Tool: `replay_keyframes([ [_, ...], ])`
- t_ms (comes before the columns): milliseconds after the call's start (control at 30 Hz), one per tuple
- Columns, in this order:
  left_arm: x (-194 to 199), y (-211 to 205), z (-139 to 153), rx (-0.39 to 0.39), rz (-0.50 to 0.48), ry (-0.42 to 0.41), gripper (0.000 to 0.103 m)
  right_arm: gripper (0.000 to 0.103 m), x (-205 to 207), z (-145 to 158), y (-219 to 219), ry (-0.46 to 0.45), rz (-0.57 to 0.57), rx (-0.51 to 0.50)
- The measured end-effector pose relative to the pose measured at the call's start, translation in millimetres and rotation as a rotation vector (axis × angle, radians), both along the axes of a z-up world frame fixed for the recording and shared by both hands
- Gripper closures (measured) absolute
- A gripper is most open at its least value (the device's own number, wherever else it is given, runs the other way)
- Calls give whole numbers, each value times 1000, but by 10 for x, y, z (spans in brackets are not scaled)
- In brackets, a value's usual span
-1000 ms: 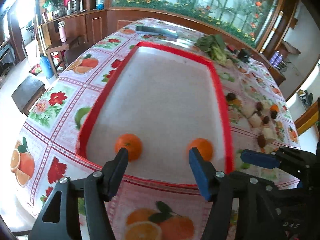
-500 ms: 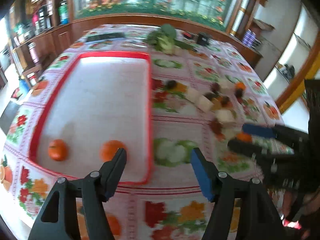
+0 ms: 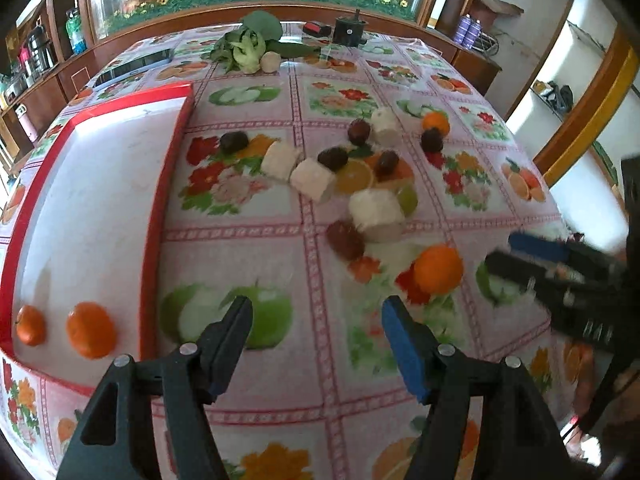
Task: Organize fruits
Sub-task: 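Move both open grippers back over the fruit on the table, then grasp an orange with the right gripper while the left gripper grasps a white banana chunk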
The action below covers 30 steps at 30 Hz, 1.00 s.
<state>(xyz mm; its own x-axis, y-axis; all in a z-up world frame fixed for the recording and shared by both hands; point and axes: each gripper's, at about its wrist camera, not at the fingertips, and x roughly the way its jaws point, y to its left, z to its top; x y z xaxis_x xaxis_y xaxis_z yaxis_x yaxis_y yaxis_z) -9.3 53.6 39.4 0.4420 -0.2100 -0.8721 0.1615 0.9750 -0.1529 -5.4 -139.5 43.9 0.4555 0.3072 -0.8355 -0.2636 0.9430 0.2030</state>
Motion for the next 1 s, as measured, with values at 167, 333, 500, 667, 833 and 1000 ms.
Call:
replay_keyframes([
  [167,7,-120,-49,37,-32,3,33,45,-40,-56,168,12,95,26],
  [333,-19,-93,-68,39,-31,10,33,45,2,-169,365,50,149,29],
  [500,-31,-7,-63,33,-7,12,33,45,62,-233,442,68,155,30],
  [667,-58,2,-45,40,-8,3,33,45,89,-267,500,59,155,19],
  [833,-68,15,-42,44,-9,3,33,51,95,-273,604,39,190,-9],
  [1000,-62,21,-51,50,-13,7,32,67,112,-270,588,20,182,-33],
])
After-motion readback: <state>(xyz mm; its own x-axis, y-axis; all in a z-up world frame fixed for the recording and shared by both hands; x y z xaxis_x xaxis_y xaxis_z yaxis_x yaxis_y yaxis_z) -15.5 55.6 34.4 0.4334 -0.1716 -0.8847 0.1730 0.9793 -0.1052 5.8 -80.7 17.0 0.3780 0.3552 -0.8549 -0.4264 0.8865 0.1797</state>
